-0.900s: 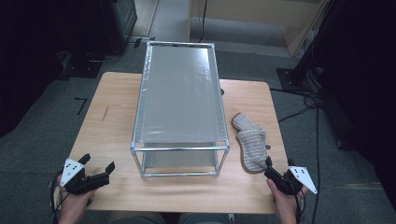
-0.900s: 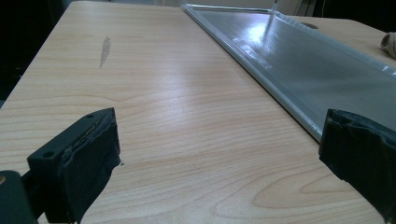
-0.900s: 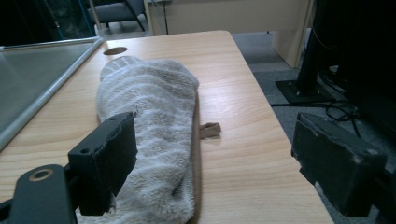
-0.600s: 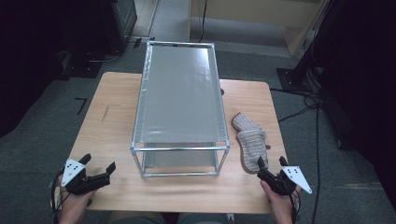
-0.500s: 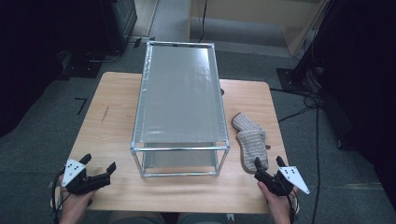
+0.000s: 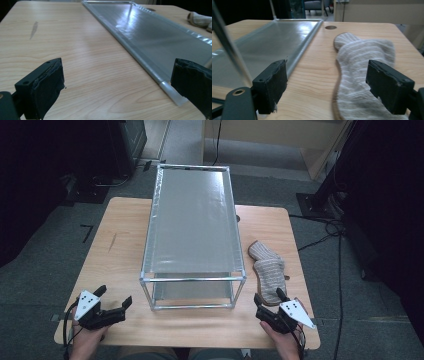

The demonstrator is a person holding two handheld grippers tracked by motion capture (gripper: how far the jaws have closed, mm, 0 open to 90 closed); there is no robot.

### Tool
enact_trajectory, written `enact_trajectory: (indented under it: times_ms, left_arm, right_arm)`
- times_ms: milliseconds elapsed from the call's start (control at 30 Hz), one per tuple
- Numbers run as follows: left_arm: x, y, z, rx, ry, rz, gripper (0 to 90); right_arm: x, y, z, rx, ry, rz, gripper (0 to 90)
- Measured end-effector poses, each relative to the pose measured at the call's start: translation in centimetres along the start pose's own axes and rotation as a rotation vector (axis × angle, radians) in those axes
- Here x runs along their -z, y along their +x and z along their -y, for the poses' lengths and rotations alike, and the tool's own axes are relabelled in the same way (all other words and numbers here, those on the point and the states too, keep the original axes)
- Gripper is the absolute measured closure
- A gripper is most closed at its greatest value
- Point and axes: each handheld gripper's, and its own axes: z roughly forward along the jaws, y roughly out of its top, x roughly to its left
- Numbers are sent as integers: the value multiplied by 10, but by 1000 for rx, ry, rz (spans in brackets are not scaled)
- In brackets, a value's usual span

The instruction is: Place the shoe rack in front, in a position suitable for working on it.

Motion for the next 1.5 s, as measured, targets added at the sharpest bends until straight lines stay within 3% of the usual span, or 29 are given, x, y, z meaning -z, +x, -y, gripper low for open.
enact_trajectory:
  times_ms: [467,567,767,933,967,1000,1067,1333,1500]
  left_arm:
    - [-2,-32,-2,-45,-13,116,0]
    - [-3,-35,-2,-29,-15,143,0]
    - [-4,-44,-3,-39,-22,179,0]
    - [-7,-55,-3,-61,-29,193,67]
    - [-7,-57,-2,-64,-31,186,92]
    - [-8,-59,-2,-73,-36,175,149]
    - [-9,-63,-2,-87,-34,185,165]
    - [-13,-71,0,-123,-47,179,425]
    - [-14,-71,-2,-120,-53,144,537]
  right_arm:
    - [-4,23,3,46,17,-154,308]
    - [-5,28,4,48,27,-185,350]
    - [-7,35,3,52,30,-213,462]
    - [-9,39,4,55,24,-262,507]
    - [-10,40,4,67,27,-273,432]
    - [-11,40,5,81,21,-327,451]
    - [-13,43,6,94,32,-300,542]
    - [-17,55,9,107,39,-251,811]
    - [-19,63,10,128,30,-262,821]
